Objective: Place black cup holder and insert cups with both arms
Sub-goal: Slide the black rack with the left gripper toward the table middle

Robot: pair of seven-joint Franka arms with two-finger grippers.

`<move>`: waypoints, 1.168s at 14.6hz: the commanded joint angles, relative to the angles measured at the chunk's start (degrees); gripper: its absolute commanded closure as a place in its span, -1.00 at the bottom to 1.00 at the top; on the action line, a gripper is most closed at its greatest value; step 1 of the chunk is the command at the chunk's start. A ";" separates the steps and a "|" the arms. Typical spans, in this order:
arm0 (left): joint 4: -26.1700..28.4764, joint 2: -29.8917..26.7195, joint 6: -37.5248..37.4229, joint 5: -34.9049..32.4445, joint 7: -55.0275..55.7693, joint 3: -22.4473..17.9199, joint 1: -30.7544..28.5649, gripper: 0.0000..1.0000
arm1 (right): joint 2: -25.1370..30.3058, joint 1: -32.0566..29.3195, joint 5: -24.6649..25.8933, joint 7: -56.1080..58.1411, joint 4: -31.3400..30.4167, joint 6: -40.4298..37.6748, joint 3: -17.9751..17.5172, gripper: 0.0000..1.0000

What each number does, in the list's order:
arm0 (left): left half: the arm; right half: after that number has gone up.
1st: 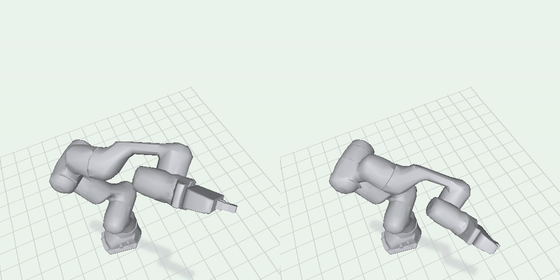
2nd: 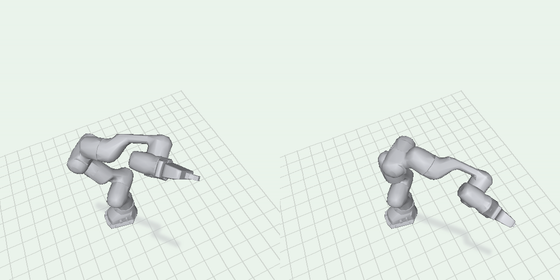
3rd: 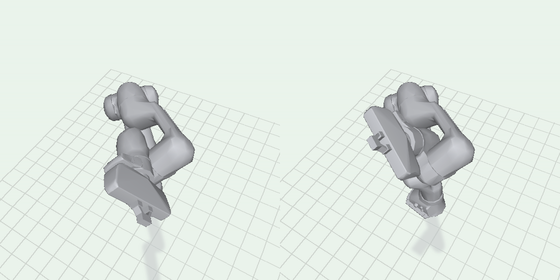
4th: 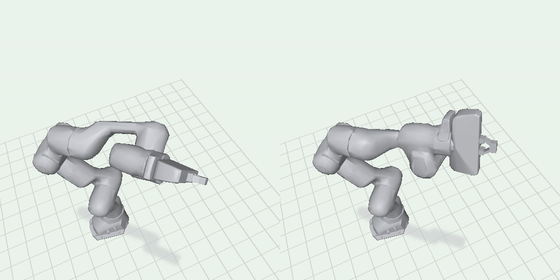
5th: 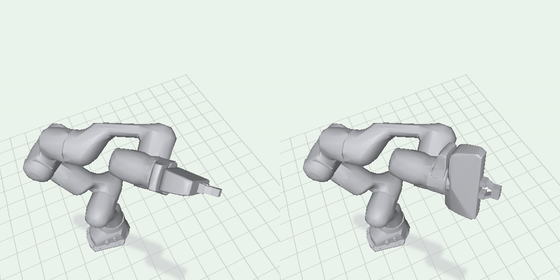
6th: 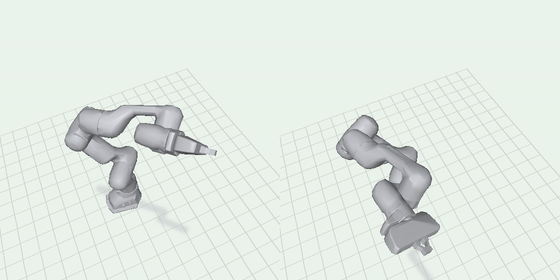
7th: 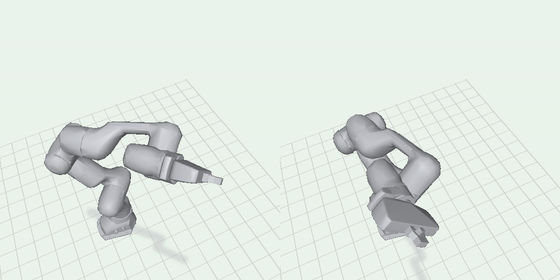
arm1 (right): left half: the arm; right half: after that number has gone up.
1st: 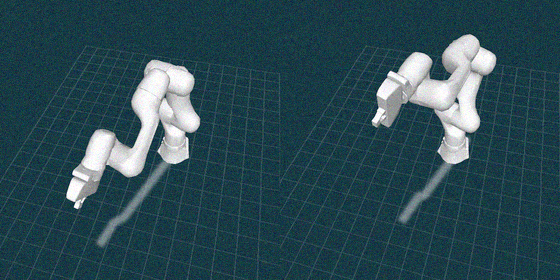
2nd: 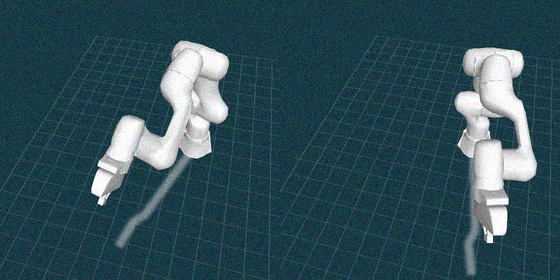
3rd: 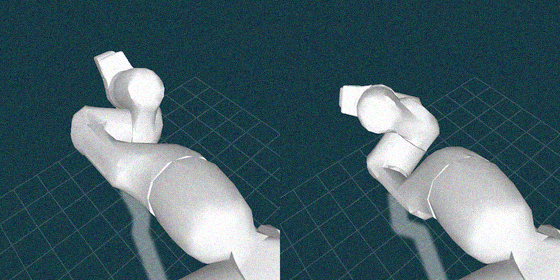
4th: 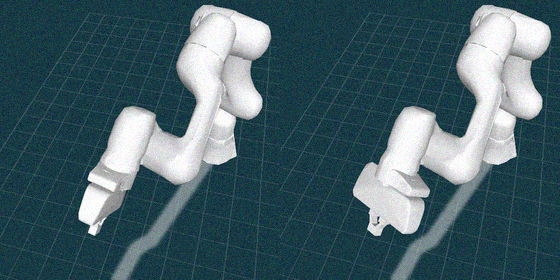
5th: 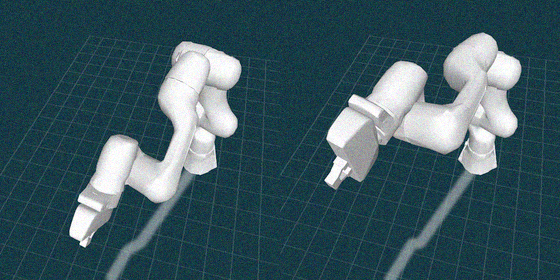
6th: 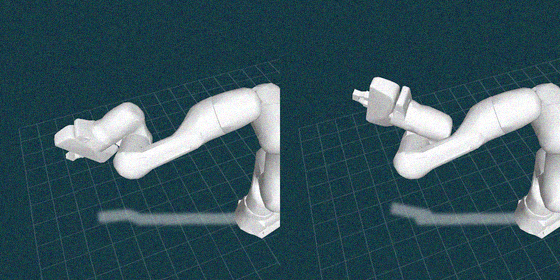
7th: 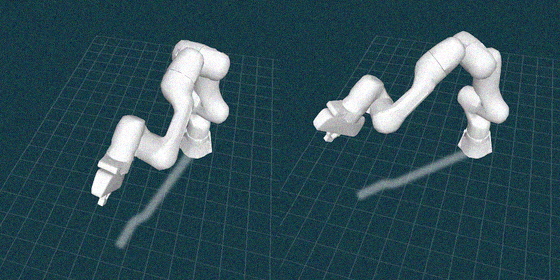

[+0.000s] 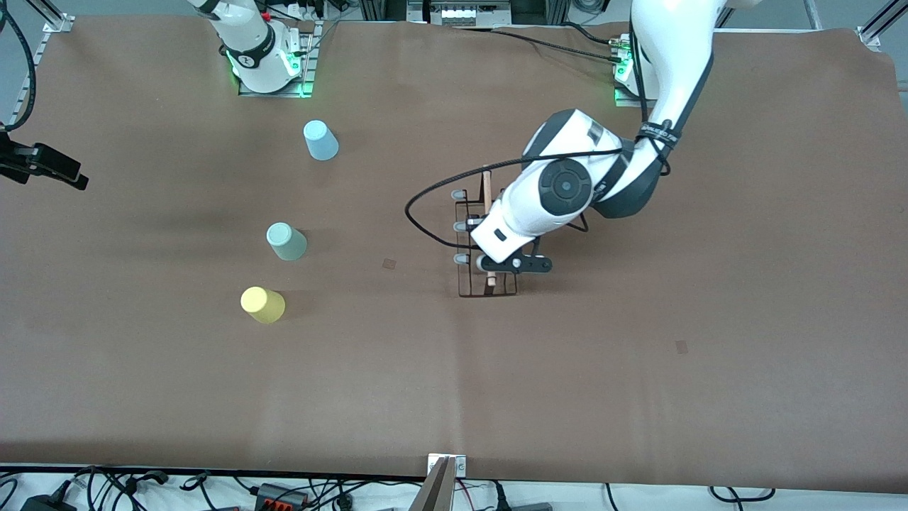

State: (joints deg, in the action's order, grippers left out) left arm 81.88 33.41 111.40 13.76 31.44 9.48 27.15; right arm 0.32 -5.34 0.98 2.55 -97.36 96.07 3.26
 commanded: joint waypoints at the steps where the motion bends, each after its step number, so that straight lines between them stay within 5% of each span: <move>1: -2.16 0.78 -0.84 1.45 0.73 -0.34 1.24 0.99 | 0.12 -0.55 -0.19 0.27 0.51 -0.54 -0.01 -1.00; 11: -1.90 1.83 -0.13 1.27 3.80 -0.34 2.47 0.99 | -0.32 3.40 -0.36 0.09 0.16 -0.71 -0.71 -1.00; 17: -1.81 2.10 -0.13 0.48 3.37 -0.42 3.96 0.99 | -8.31 12.18 -2.21 -4.10 -0.46 -0.19 -0.62 -1.00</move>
State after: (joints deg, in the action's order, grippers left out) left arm 81.84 35.05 111.80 13.76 34.55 9.45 29.77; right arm -5.24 4.62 -0.34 1.21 -98.17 95.88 2.10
